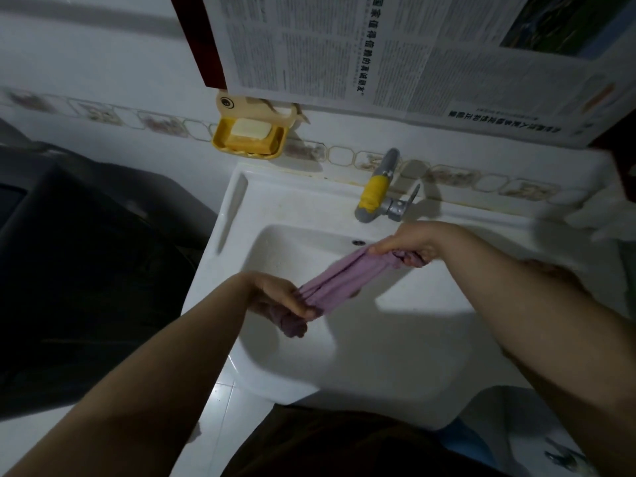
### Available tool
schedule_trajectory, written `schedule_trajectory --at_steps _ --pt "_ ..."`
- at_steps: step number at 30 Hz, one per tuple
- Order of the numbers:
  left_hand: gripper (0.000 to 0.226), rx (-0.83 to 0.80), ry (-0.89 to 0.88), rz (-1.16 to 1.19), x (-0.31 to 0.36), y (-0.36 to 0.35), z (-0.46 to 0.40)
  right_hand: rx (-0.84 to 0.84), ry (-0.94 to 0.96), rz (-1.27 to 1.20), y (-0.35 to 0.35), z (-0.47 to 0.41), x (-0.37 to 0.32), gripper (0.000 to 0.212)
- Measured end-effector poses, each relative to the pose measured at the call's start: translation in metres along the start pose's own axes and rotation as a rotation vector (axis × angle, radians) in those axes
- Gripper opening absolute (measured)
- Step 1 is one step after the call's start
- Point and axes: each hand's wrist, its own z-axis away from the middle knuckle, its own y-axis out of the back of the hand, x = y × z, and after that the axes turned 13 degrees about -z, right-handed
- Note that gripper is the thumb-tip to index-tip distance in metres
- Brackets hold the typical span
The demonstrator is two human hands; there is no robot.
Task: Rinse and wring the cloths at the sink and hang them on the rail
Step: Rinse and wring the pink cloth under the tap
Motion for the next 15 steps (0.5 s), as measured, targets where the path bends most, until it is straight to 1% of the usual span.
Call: schedule_trajectory --at_steps 2,3,4,5,6,7,9,11,12,14,15 --pt "0.103 0.122 -0.034 0.211 -0.007 -0.015 -0.008 0.131 0.116 -0.07 -0.016 -0.003 0.002 0.035" --pt "0.107 0.161 -0.09 0.316 -0.005 -0.026 -0.014 0.201 0.194 -0.069 -0.03 -0.004 0.002 0.033" --pt "0.101 0.162 -0.186 0.432 -0.002 -0.036 -0.021 0.253 0.266 -0.065 -0.045 -0.001 0.002 0.031" --pt "0.088 0.161 -0.305 0.558 0.004 -0.045 -0.028 0.264 0.338 -0.063 -0.062 0.002 0.001 0.032" --pt "0.078 0.183 -0.405 0.693 0.012 -0.052 -0.033 0.239 0.401 -0.027 -0.079 0.005 0.001 0.034" --pt "0.074 0.201 -0.459 0.84 0.021 -0.057 -0.036 0.214 0.459 0.05 -0.094 0.009 0.003 0.034" --pt "0.066 0.224 -0.45 1.095 0.032 -0.059 -0.04 0.202 0.552 0.293 -0.116 0.026 0.008 0.027" --pt "0.046 0.231 -0.483 1.198 0.035 -0.056 -0.04 0.216 0.688 0.489 -0.124 0.041 0.018 0.026" --pt "0.036 0.245 -0.468 1.205 0.034 -0.054 -0.038 0.206 0.749 0.51 -0.124 0.048 0.023 0.022" --pt "0.023 0.31 -0.377 1.127 0.026 -0.048 -0.032 0.183 0.827 0.411 -0.116 0.053 0.036 0.016" --pt "0.018 0.33 -0.35 1.042 0.022 -0.044 -0.025 0.218 0.879 0.346 -0.108 0.053 0.043 0.016"
